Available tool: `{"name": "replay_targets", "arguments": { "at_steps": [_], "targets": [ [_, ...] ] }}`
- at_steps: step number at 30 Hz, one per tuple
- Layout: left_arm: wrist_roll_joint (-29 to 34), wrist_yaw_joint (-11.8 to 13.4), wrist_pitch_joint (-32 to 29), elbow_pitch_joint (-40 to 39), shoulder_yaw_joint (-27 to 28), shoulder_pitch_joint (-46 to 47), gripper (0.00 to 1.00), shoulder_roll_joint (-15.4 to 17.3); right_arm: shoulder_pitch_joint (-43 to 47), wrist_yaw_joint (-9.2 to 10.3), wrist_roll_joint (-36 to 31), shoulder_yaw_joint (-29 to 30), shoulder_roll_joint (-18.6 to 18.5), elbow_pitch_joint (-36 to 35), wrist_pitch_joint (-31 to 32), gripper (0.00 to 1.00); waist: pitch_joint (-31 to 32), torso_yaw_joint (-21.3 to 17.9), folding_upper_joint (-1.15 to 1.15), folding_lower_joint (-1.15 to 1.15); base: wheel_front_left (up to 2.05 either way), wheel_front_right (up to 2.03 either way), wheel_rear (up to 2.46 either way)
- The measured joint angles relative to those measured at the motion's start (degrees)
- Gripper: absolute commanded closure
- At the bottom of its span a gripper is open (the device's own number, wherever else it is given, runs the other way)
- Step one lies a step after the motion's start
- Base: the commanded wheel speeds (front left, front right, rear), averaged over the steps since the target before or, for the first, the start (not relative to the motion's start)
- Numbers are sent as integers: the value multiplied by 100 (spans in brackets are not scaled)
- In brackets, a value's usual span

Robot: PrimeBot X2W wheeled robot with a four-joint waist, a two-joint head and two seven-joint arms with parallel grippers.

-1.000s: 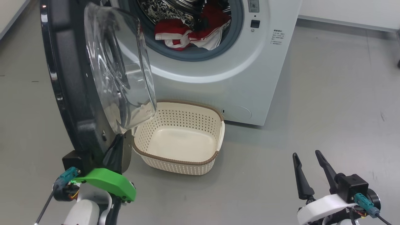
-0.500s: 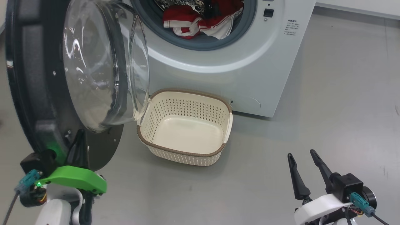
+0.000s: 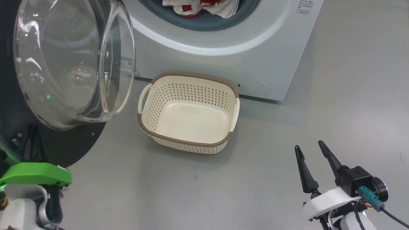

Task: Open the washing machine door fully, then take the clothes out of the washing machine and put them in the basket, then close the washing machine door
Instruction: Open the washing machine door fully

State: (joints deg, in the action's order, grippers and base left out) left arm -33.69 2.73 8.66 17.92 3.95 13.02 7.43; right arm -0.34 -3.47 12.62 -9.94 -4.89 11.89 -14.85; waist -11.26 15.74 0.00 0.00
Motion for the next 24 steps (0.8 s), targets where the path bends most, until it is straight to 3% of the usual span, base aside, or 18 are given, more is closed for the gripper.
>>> {"name": "replay_targets", "arguments": {
  "at_steps": [8, 24],
  "targets": [
    [-221, 9, 102, 67, 396, 147, 100, 109, -126, 0, -129, -30, -81, 0, 1, 0, -294, -11, 0, 0, 0, 0, 0],
    [-599, 49, 108, 531, 1061, 569, 100, 642, -316, -1, -269, -51, -366, -112, 194, 0, -875, 21, 0, 0, 0, 0, 0]
  ]
}}
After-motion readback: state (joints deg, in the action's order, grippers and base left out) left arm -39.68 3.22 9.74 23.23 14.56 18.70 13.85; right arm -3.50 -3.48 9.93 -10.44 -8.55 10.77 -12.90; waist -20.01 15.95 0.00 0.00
